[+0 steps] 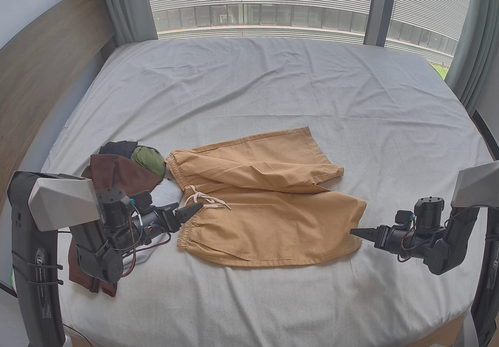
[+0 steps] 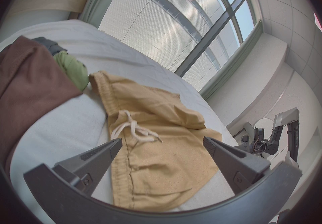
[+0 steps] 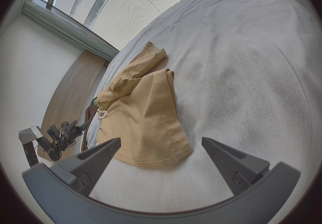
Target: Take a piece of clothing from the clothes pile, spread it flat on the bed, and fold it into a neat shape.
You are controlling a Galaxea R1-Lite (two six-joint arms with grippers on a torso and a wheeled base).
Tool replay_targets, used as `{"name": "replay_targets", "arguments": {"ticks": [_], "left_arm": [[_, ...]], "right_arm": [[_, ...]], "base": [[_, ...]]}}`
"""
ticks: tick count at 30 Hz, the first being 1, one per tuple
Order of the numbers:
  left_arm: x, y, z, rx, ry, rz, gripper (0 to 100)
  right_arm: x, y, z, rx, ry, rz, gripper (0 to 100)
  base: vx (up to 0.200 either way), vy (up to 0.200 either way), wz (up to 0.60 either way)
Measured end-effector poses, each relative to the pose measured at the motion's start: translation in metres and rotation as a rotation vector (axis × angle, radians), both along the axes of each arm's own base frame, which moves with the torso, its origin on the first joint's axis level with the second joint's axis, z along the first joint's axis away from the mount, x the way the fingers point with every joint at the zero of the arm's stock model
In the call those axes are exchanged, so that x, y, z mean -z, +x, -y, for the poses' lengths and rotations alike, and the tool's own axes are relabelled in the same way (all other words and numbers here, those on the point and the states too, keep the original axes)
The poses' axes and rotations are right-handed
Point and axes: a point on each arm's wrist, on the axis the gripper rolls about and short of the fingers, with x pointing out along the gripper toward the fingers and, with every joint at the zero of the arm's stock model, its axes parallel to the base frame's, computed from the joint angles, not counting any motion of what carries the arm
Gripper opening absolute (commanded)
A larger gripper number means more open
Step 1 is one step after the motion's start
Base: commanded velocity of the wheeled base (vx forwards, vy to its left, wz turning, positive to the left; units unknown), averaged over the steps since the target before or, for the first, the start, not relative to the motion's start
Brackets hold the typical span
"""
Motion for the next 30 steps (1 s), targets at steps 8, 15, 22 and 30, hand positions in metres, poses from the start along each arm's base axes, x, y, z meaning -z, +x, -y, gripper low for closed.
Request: {"name": "replay_targets", "arguments": {"ticks": [8, 15, 22, 30], "left_arm": [[0.022, -0.033, -0.005, -0.001, 0.021, -0.164, 100], [0.037, -0.042, -0.005, -0.009, 0.030, -0.237, 100], [0.051, -0.042, -0.005, -0.060, 0.061, -0.268, 100], [0.058, -0.034, 0.001, -0.054, 0.056, -0.259, 100]], "right_arm": [[0.002, 0.005, 0.000, 0.004, 0.002, 0.011, 100], [-0.003, 0.009, 0.000, 0.008, 0.007, 0.088, 100], [-0.002, 0.008, -0.001, 0.007, 0.007, 0.081, 100], [-0.002, 0.008, 0.000, 0.009, 0.008, 0.084, 100]], "base": [[0.000, 0.000, 0.00], [0.000, 0.000, 0.00], [0.000, 0.000, 0.00], [0.000, 0.000, 0.00]]}}
